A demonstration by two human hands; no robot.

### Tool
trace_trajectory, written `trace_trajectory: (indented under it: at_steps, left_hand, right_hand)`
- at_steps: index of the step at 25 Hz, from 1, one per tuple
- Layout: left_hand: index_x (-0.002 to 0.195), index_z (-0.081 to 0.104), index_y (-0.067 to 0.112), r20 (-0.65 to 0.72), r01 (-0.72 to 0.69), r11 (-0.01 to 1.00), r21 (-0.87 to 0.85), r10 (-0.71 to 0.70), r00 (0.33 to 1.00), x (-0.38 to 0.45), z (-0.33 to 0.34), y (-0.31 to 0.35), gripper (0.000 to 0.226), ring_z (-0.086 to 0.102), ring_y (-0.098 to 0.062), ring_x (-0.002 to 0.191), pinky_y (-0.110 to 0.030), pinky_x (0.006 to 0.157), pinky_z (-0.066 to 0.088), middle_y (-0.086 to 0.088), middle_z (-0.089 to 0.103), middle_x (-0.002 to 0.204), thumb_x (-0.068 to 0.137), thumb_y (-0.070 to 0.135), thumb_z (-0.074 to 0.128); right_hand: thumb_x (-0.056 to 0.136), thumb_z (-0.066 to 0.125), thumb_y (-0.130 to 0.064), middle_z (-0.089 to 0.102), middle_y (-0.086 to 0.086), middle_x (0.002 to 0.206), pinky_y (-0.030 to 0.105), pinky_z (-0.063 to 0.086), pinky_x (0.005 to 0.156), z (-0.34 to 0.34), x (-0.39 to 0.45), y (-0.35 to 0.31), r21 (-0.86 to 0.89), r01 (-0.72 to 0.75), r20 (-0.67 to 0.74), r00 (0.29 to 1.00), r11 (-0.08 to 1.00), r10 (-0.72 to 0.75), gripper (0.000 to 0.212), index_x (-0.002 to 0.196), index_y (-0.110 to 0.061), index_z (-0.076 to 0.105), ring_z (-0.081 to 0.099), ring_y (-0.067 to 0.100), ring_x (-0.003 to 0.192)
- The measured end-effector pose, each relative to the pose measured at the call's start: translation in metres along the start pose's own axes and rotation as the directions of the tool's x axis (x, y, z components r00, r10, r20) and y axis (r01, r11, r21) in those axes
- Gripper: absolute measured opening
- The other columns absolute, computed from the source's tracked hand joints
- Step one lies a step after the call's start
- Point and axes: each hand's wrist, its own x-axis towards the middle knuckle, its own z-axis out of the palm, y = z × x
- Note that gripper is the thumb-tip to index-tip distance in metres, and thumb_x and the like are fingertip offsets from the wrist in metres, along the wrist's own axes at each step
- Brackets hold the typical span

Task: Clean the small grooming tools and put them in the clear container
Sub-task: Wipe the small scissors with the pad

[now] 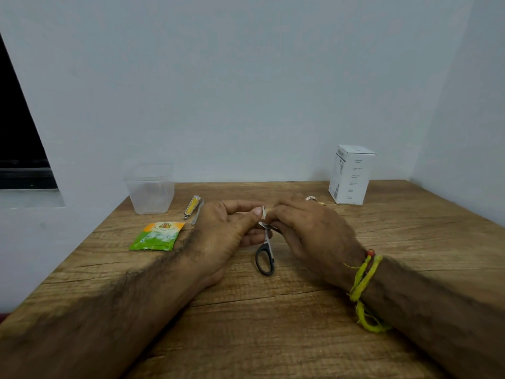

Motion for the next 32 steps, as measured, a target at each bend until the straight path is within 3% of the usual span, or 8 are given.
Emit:
trace_trajectory:
  at_steps: [6,9,15,20,26,32]
  left_hand:
    - [0.105,0.072,0.001,0.018,0.078,0.997,-0.023,-0.077,0.997,0.001,0.0,0.003,0.017,0.075,-0.02,0.077,-0.025,0.067,0.062,-0.018,0.077,0.092,0.089,0.006,0.072]
    - [0.102,0.073,-0.002,0.029,0.098,0.995,-0.038,-0.097,0.995,0.002,-0.002,0.004,0.019,0.074,-0.024,0.079,-0.027,0.067,0.062,-0.02,0.076,0.093,0.085,0.006,0.075]
    - [0.098,0.072,-0.005,-0.027,0.034,0.999,-0.024,-0.034,0.999,0.0,-0.002,0.003,0.019,0.073,-0.02,0.07,-0.027,0.063,0.062,-0.014,0.073,0.076,0.08,-0.002,0.079]
    - [0.099,0.072,0.001,-0.045,-0.041,0.999,0.033,0.043,0.998,0.001,-0.004,0.002,0.018,0.073,-0.019,0.065,-0.029,0.062,0.063,-0.011,0.073,0.07,0.082,0.003,0.079]
    - [0.097,0.072,0.002,-0.037,-0.061,0.994,0.087,0.064,0.997,0.003,-0.004,-0.002,0.015,0.072,-0.02,0.063,-0.025,0.055,0.059,-0.017,0.073,0.073,0.083,0.004,0.079]
    - [0.097,0.071,0.0,-0.059,-0.08,0.993,0.092,0.086,0.995,0.003,-0.003,-0.003,0.015,0.07,-0.017,0.058,-0.023,0.053,0.058,-0.017,0.072,0.071,0.084,0.002,0.077]
  right_hand:
    - [0.096,0.046,-0.03,0.064,-0.006,0.095,0.046,0.053,0.068,0.0,-0.001,0.008,0.044,-0.04,0.044,0.998,0.998,0.038,0.022,0.099,-0.024,0.067,0.061,0.023,0.085]
    - [0.096,0.047,-0.03,0.064,-0.006,0.095,0.046,0.053,0.068,0.0,-0.002,0.007,0.068,-0.033,0.049,0.998,0.997,0.03,0.023,0.1,-0.023,0.068,0.061,0.022,0.085]
    - [0.094,0.062,-0.017,0.067,-0.008,0.094,0.035,0.05,0.072,-0.011,-0.003,-0.003,0.113,-0.015,-0.158,0.987,0.994,0.033,0.011,0.102,-0.018,0.07,0.059,0.012,0.087]
    - [0.095,0.053,-0.027,0.067,-0.006,0.095,0.039,0.051,0.072,-0.003,-0.007,-0.009,0.039,0.011,-0.03,1.0,0.999,-0.01,0.018,0.1,-0.019,0.069,0.057,0.015,0.086]
    - [0.097,0.042,-0.028,0.065,0.003,0.094,0.042,0.052,0.062,0.0,-0.002,-0.013,-0.089,0.058,0.023,0.998,0.994,-0.056,0.029,0.098,-0.015,0.068,0.058,0.024,0.077]
    - [0.089,0.068,-0.013,0.064,0.003,0.095,0.044,0.054,0.063,0.001,-0.004,-0.012,-0.113,0.021,0.058,0.998,0.993,-0.015,0.011,0.1,-0.015,0.068,0.058,0.025,0.079]
